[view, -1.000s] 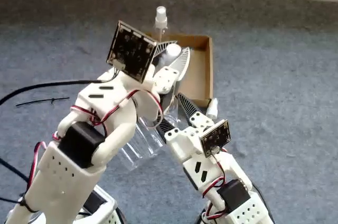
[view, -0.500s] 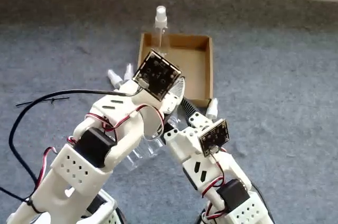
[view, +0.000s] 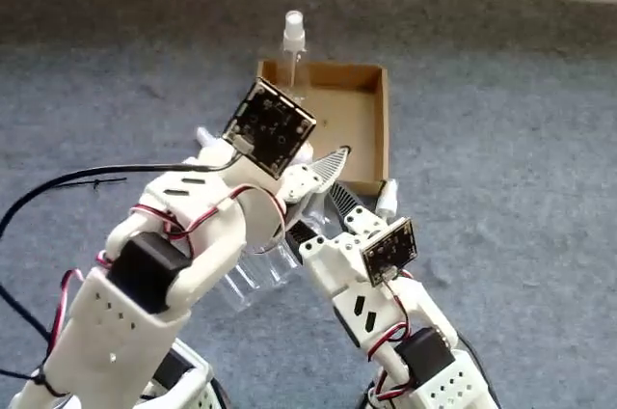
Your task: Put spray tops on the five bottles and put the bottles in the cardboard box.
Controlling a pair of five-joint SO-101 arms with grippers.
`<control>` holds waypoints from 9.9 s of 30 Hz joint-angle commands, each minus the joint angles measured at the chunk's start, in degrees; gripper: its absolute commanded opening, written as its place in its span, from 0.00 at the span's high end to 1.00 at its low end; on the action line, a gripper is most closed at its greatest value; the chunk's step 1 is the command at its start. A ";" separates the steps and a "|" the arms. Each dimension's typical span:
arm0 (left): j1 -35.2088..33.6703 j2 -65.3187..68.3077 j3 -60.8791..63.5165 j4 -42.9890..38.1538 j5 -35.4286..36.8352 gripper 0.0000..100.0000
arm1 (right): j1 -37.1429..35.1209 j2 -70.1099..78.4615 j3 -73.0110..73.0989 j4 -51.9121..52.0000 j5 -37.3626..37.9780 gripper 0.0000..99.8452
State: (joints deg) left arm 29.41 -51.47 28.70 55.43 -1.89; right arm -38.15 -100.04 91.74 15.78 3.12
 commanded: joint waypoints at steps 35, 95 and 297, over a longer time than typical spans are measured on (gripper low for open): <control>-21.85 -1.01 -8.04 6.42 -6.24 0.81 | 3.56 -0.48 -1.19 -1.19 0.09 1.00; -25.10 -36.18 42.68 -13.80 -4.92 0.71 | 3.12 74.77 -69.14 4.88 -11.08 1.00; -44.09 -29.32 48.75 -19.96 -4.22 0.73 | 7.25 112.92 -64.84 -47.60 9.14 0.88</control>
State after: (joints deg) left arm -14.20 -81.01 77.93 36.53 -6.55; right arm -30.42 14.07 29.32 -31.08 11.21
